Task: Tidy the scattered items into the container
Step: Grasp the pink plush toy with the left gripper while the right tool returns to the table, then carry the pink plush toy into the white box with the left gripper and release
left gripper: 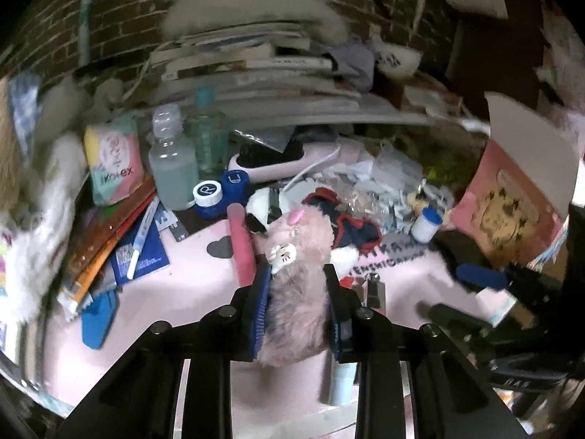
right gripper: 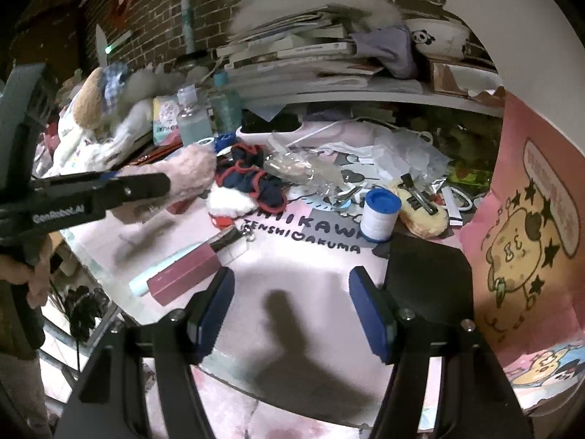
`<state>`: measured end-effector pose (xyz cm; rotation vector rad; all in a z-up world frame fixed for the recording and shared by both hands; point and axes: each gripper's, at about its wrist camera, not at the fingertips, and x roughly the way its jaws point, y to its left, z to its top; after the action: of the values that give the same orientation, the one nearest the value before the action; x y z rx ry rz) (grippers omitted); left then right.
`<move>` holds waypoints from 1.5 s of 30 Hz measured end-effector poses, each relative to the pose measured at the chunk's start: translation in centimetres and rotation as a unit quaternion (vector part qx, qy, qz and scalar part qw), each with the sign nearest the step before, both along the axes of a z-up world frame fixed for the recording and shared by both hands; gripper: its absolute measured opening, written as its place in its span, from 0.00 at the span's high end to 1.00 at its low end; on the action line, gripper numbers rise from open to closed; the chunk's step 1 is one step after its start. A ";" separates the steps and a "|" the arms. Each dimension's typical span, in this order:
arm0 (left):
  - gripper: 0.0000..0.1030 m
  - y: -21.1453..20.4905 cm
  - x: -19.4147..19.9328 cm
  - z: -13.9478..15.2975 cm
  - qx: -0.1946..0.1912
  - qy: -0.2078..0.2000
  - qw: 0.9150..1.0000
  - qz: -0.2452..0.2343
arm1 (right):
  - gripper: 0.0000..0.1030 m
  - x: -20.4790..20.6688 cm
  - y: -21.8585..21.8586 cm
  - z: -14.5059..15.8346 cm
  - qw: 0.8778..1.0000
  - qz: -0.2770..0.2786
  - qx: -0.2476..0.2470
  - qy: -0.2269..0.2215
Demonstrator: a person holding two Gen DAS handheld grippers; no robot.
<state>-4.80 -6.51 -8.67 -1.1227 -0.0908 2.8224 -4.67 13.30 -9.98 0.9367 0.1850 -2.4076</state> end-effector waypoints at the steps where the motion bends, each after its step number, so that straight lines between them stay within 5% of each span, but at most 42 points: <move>1: 0.79 0.0 -0.1 -0.3 -0.002 -0.003 1.000 0.000 | 0.40 -0.1 0.1 0.0 1.000 -0.001 -0.002 -0.001; 9: 0.75 -0.2 -0.5 -3.5 0.020 -0.033 0.999 -0.004 | 0.40 -0.3 0.5 -0.1 1.000 -0.005 -0.009 -0.008; 20: 0.81 0.1 -0.8 -3.1 0.013 -0.031 0.999 -0.004 | 0.40 -0.6 0.7 -0.4 1.000 -0.009 -0.009 -0.011; 31: 0.80 2.8 0.1 7.4 0.016 0.070 0.996 -0.059 | 0.40 -1.3 1.1 -0.4 0.999 -0.038 -0.027 0.010; 37: 0.80 8.1 -0.1 12.6 0.021 0.108 0.982 -0.152 | 0.39 -1.7 1.2 -0.6 0.999 -0.040 -0.029 0.009; 45: 0.80 16.0 -1.0 15.2 0.010 0.093 0.962 -0.255 | 0.39 -1.8 1.9 -1.2 0.998 -0.051 -0.037 0.023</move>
<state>-5.77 9.50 6.57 -0.7339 0.1627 2.4345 -6.50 15.18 -11.17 0.8767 0.0661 -2.5140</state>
